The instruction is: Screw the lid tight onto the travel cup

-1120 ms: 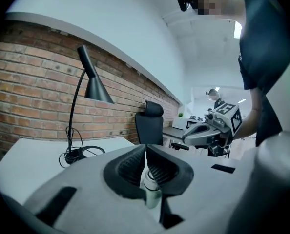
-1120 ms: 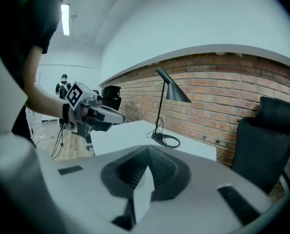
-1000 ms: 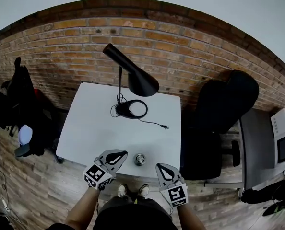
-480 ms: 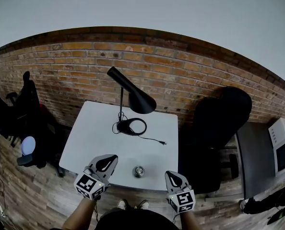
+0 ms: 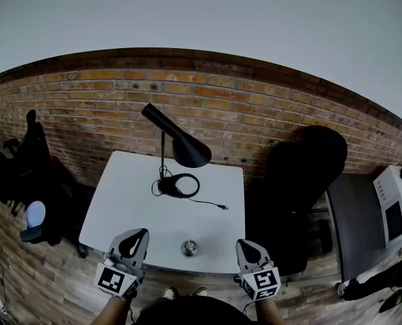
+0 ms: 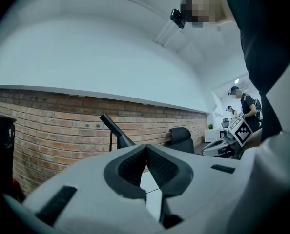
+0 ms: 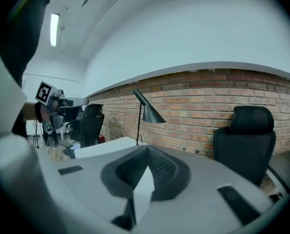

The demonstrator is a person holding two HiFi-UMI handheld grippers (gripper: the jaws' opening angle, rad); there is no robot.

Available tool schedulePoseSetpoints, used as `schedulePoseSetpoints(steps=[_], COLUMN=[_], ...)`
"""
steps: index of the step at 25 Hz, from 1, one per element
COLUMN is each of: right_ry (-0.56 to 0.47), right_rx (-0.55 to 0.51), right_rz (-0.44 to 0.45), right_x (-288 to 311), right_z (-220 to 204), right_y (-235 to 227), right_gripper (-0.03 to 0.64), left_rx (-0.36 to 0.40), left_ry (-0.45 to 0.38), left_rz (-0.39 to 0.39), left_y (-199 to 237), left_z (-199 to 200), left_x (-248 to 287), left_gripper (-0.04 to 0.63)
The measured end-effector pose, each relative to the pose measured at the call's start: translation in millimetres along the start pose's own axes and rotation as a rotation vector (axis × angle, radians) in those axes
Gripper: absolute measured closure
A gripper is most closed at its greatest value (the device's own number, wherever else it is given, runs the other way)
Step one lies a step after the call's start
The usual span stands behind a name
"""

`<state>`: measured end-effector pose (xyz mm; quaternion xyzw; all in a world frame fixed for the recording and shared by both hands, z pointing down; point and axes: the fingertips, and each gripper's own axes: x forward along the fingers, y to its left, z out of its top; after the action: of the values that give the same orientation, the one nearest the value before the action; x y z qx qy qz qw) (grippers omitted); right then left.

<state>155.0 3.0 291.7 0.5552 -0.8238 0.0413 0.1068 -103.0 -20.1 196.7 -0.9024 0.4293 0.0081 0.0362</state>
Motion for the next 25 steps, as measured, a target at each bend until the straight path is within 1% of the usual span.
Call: schedulePoseSetpoints(steps=[3, 6, 10, 12, 16, 19, 25], right_ry=[-0.005, 0.003, -0.008, -0.017, -0.041, -0.060, -0.112], right_rx=[-0.006, -0.013, 0.008, 0.016, 0.034, 0.063, 0.085], right_rz=[-0.006, -0.023, -0.046, -0.053, -0.066, -0.078, -0.100], right_x=[-1, -2, -6, -5, -8, -11, -13], right_z=[7, 8, 8, 9, 13, 15, 24], right_y=[-3, -8, -15, -17, -17, -21, -28], right_gripper=[0.604, 0.604, 0.604, 0.604, 0.604, 0.604, 0.604], left_rx=[0.016, -0.011, -0.010, 0.006, -0.008, -0.008, -0.006], left_ry=[-0.030, 0.002, 0.011, -0.013, 0.024, 0.023, 0.023], left_rz=[0.004, 0.043, 0.078, 0.072, 0.063, 0.050, 0.043], left_y=[-1, 7, 15, 15, 9, 6, 1], left_z=[8, 0, -8, -8, -20, -22, -22], left_x=[-8, -19, -23, -15, -6, -2, -2], left_gripper=[0.571, 0.571, 0.571, 0.571, 0.571, 0.571, 0.571])
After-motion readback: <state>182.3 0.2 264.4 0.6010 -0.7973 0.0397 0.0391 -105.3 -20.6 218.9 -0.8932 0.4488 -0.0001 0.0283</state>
